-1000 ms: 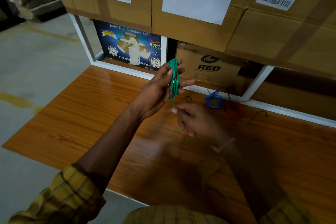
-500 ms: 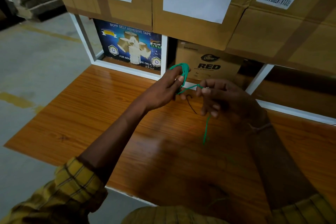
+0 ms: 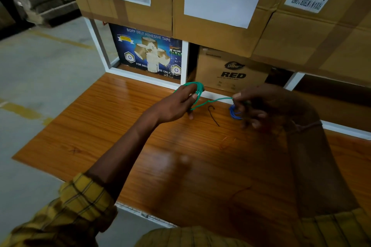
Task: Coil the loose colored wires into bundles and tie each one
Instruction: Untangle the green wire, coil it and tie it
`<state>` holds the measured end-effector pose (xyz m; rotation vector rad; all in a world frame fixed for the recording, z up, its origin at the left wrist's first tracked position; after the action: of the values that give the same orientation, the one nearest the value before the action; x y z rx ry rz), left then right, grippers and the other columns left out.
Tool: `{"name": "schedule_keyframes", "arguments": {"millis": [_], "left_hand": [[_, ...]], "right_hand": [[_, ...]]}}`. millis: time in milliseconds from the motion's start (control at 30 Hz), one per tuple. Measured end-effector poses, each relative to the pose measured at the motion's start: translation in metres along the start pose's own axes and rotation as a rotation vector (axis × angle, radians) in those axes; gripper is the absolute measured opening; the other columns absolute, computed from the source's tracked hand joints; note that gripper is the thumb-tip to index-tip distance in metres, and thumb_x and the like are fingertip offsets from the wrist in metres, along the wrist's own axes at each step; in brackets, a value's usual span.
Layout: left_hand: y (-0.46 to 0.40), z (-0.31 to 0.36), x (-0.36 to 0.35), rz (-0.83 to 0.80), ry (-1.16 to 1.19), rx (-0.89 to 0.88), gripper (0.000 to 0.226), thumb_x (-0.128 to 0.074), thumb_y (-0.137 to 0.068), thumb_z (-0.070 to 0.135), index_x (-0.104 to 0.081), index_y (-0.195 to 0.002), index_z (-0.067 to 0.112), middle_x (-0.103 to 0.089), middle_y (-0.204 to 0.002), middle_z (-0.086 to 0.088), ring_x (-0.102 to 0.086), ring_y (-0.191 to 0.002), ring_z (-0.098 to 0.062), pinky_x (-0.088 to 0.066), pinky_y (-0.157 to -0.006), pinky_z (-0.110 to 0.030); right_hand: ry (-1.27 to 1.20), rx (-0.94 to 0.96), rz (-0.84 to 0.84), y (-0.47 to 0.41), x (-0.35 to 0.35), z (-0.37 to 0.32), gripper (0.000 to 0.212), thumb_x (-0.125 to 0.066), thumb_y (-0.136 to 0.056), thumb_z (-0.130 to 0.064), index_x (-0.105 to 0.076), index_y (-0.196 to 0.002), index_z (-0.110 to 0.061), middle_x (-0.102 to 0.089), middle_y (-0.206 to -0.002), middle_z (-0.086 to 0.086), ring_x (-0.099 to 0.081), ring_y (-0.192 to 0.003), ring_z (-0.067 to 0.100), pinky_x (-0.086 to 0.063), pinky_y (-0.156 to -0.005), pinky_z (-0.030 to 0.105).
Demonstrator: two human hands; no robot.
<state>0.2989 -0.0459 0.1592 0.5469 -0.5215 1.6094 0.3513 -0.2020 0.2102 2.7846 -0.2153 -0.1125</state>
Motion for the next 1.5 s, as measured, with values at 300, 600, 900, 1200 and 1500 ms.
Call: {"name": "schedule_keyframes", "arguments": {"millis": [300, 600, 900, 1200, 1500], "left_hand": [[0.022, 0.017, -0.024, -0.175, 0.208, 0.015, 0.039, -0.033, -0.116, 0.021, -0.042, -0.154, 0.021, -0.056, -0.143, -0.006, -0.075, -0.091, -0.024, -0.051, -0.07, -0.03], [0.043, 0.026, -0.047, -0.332, 0.481, -0.003, 0.036, -0.033, -0.115, 0.018, -0.044, -0.149, 0.014, -0.049, -0.148, -0.017, -0.071, -0.094, -0.036, -0.044, -0.071, -0.038], [0.057, 0.044, -0.046, -0.42, 0.584, -0.071, 0.039, -0.028, -0.115, 0.014, -0.042, -0.152, 0.014, -0.052, -0.15, -0.015, -0.068, -0.095, -0.038, -0.044, -0.068, -0.034], [0.048, 0.06, -0.025, -0.342, 0.833, -0.147, 0.049, -0.035, -0.11, 0.023, -0.038, -0.157, 0.011, -0.045, -0.156, -0.022, -0.065, -0.093, -0.033, -0.045, -0.065, -0.029], [0.024, 0.022, 0.002, -0.069, 1.043, -0.119, 0.044, -0.036, -0.113, 0.02, -0.041, -0.157, 0.015, -0.04, -0.159, -0.022, -0.068, -0.118, -0.034, -0.057, -0.078, -0.027]], "right_hand": [[-0.112, 0.46, 0.253, 0.001, 0.054, -0.055, 0.026, -0.037, -0.107, -0.014, -0.06, -0.099, -0.004, -0.038, -0.051, -0.009, -0.031, -0.037, 0.004, -0.044, -0.051, 0.023], [-0.54, 0.369, 0.292, -0.03, 0.108, -0.015, 0.02, -0.048, -0.091, -0.02, -0.063, -0.079, -0.014, -0.027, -0.057, -0.009, -0.016, -0.046, 0.005, -0.024, -0.036, 0.015], [-0.541, 0.386, 0.511, -0.045, 0.122, 0.032, 0.025, -0.056, -0.1, -0.028, -0.06, -0.079, -0.015, -0.033, -0.056, -0.01, -0.026, -0.043, 0.0, -0.025, -0.036, 0.012], [-0.074, 0.082, 0.742, -0.076, 0.067, 0.112, 0.022, -0.064, -0.098, -0.03, -0.073, -0.098, -0.011, -0.061, -0.088, 0.008, -0.053, -0.067, 0.016, -0.041, -0.047, 0.02], [0.215, 0.061, 0.429, -0.076, -0.07, 0.104, 0.033, -0.049, -0.107, -0.038, -0.071, -0.101, -0.014, -0.047, -0.059, -0.007, -0.035, -0.042, 0.01, -0.029, -0.037, 0.02]]}}
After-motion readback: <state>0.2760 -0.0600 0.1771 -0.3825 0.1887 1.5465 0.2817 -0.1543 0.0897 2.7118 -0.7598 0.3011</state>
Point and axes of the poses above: each hand's wrist, its own y-axis away from the middle knuckle, its own x-axis out of the back of the hand, z = x × y, the point moved 10 cm from there along -y, towards the middle knuckle
